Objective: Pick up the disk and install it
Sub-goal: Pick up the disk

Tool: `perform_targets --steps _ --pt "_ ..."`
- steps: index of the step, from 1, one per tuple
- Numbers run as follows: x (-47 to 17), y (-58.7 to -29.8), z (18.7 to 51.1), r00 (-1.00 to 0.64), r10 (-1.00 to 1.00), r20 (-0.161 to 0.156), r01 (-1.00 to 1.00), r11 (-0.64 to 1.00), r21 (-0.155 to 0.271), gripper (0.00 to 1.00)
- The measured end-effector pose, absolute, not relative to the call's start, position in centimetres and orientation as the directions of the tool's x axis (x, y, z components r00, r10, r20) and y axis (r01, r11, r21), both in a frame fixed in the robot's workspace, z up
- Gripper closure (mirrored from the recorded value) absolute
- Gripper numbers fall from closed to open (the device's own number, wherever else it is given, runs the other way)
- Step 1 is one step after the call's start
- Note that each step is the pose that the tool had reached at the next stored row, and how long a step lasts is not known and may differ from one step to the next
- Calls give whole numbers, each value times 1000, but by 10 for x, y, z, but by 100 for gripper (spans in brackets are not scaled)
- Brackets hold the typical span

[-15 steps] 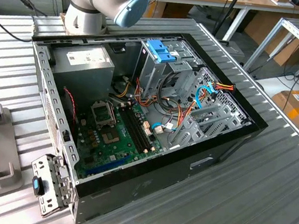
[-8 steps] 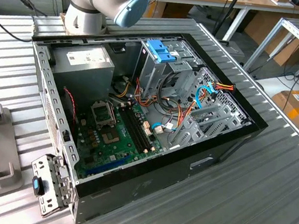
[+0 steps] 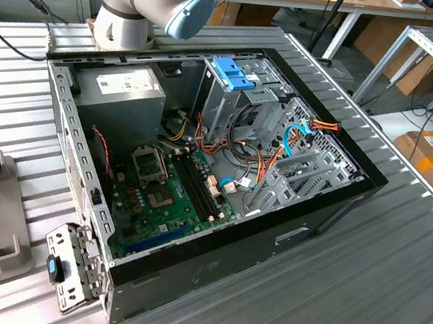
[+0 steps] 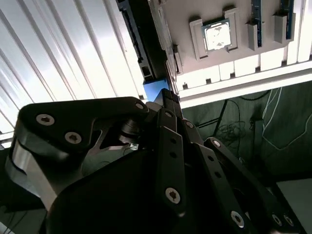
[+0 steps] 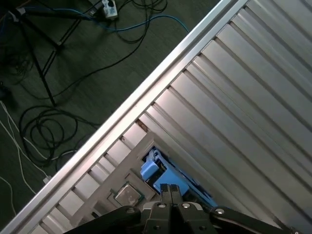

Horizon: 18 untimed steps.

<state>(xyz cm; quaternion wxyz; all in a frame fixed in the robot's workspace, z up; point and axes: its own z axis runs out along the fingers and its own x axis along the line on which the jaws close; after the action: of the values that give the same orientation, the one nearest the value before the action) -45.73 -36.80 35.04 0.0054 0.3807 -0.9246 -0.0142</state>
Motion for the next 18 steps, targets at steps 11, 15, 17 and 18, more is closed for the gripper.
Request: perform_targets --steps 11,15,17,18 --pt "-457 -368 350 -642 -767 -1 -766 642 30 89" --pt "-457 -368 350 -642 -767 -1 -766 642 30 89" --pt "-457 -368 350 -642 -767 -1 -766 642 30 89" --pt "-457 -368 350 -642 -767 -1 -766 642 30 89"
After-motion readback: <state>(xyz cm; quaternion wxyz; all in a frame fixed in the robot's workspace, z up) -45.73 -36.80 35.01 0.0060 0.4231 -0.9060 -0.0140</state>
